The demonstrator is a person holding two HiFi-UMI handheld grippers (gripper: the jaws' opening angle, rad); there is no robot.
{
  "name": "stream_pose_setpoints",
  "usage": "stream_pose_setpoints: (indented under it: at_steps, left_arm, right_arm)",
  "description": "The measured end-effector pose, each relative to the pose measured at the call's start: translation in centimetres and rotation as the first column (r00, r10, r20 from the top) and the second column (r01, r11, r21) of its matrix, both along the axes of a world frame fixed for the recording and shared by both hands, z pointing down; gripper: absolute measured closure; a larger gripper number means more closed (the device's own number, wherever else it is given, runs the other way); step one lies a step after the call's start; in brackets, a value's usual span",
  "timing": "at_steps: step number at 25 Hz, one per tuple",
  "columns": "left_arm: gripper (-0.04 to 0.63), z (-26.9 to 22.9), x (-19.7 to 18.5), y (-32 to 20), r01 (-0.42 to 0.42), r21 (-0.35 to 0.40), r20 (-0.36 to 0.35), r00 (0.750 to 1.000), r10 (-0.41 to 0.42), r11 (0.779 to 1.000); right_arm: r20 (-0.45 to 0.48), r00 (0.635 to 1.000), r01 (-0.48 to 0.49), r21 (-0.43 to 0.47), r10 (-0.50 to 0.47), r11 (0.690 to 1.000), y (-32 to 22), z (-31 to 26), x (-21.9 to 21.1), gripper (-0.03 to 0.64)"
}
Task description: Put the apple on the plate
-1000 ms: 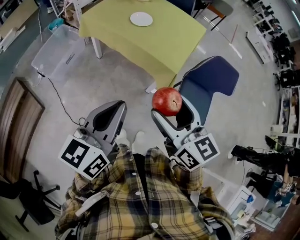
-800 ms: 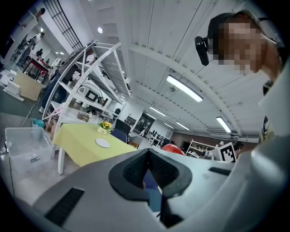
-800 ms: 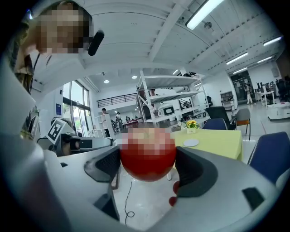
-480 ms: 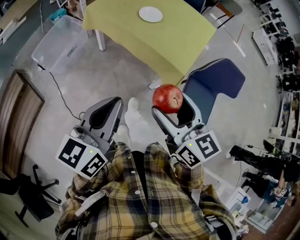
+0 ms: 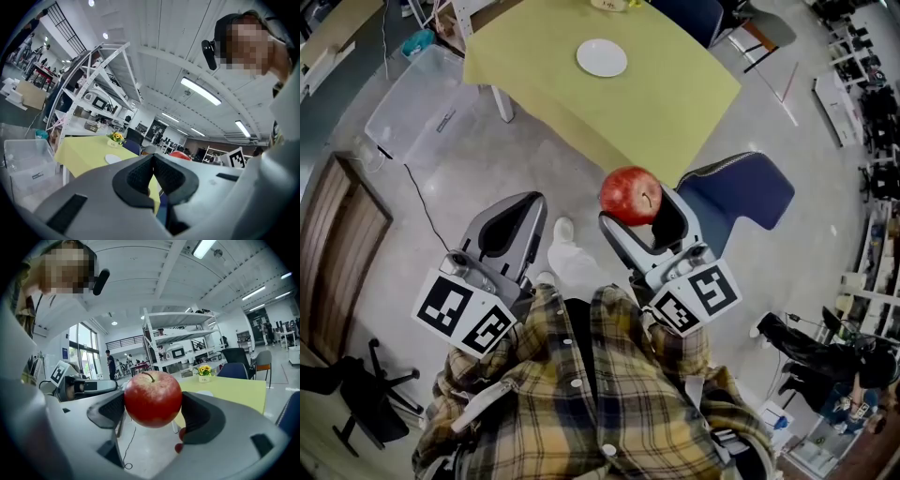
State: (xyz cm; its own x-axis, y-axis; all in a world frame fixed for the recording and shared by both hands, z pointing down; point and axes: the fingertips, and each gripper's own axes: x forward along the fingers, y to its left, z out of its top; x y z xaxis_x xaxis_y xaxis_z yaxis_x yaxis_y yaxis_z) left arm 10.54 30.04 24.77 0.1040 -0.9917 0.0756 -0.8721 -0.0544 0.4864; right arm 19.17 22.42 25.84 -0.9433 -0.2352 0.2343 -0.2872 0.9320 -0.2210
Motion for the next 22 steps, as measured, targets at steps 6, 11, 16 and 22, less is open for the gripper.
stream_pose_setpoints:
  at_steps: [6,11,16,22]
  left_arm:
    - [0.589,-0.8,-1.4,-6.6,-0.016,0.01,0.014,1.0,0.016,1.0]
    - [0.589,-0.9,-1.2,-11.3,-0.041,0.017,0.025,0.999,0.04,0.999]
    - [0.588,-1.0,-0.7,-13.9,-0.053,0.018,0.033,0.998,0.052,0.998]
    - [0.589,-1.0,-1.1,-15.6,-0.04,0.011,0.051,0.998,0.04,0.999]
  right_arm:
    - [-0.003,1.0,-0.001,0.02,0.001,1.0,-6.1,-0.7,-1.5,0.253]
    - [-0.007,1.0,0.002,0.038,-0.001,0.999,-10.2,-0.5,-1.6,0.253]
    - [-0.01,1.0,0.005,0.043,-0.005,0.999,-12.5,-0.3,-1.2,0.253]
    - [0.01,1.0,-0.003,0.027,0.002,1.0,-14.3,-0.1,-0.9,0.253]
